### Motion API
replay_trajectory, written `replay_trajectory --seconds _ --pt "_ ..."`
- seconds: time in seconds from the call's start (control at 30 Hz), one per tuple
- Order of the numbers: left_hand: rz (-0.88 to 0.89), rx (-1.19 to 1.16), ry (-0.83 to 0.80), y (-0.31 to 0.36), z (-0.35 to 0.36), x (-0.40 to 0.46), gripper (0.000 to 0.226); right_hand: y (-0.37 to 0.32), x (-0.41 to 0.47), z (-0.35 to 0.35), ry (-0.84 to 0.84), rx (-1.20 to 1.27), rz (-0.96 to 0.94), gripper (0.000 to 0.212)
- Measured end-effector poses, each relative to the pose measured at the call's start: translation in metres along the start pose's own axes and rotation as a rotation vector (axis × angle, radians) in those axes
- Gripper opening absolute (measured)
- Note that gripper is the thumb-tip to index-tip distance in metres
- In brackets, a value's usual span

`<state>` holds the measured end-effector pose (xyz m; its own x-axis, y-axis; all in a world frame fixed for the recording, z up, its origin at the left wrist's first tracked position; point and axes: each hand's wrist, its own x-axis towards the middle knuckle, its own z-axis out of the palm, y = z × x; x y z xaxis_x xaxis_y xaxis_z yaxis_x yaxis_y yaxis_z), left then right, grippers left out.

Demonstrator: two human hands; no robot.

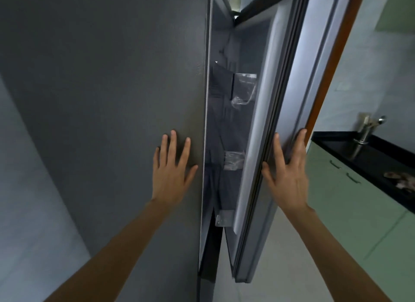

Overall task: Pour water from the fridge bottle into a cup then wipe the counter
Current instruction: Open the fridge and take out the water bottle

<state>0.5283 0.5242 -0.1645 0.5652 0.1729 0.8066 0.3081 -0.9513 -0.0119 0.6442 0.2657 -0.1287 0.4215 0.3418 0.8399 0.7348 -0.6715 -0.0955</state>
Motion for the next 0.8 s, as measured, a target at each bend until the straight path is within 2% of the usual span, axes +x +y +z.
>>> replay_trajectory --seconds 0.2,0.37,0.47,0.57,0.73,0.8 --pt "-0.023 0.074 -0.055 0.010 -0.016 0.001 0.062 0.053 -0.003 -0.016 -0.027 0.011 0.029 0.073" --pt "0.063 0.062 -0.005 0.070 -0.030 0.005 0.054 0.100 -0.003 -0.028 -0.100 0.014 0.057 0.078" --pt "0.160 -0.041 -0.091 0.120 -0.021 0.012 0.052 0.123 -0.001 -0.034 -0.134 0.021 0.045 0.077" --pt "0.238 -0.122 -0.218 0.166 -0.004 0.026 0.065 0.141 0.000 -0.039 -0.188 0.013 0.075 0.080" --pt "0.326 -0.148 -0.355 0.212 0.028 0.054 0.072 0.167 0.001 -0.034 -0.206 -0.018 0.224 0.088" --pt "0.364 -0.178 -0.380 0.225 0.044 0.061 0.067 0.182 0.002 -0.030 -0.205 -0.021 0.285 0.087"
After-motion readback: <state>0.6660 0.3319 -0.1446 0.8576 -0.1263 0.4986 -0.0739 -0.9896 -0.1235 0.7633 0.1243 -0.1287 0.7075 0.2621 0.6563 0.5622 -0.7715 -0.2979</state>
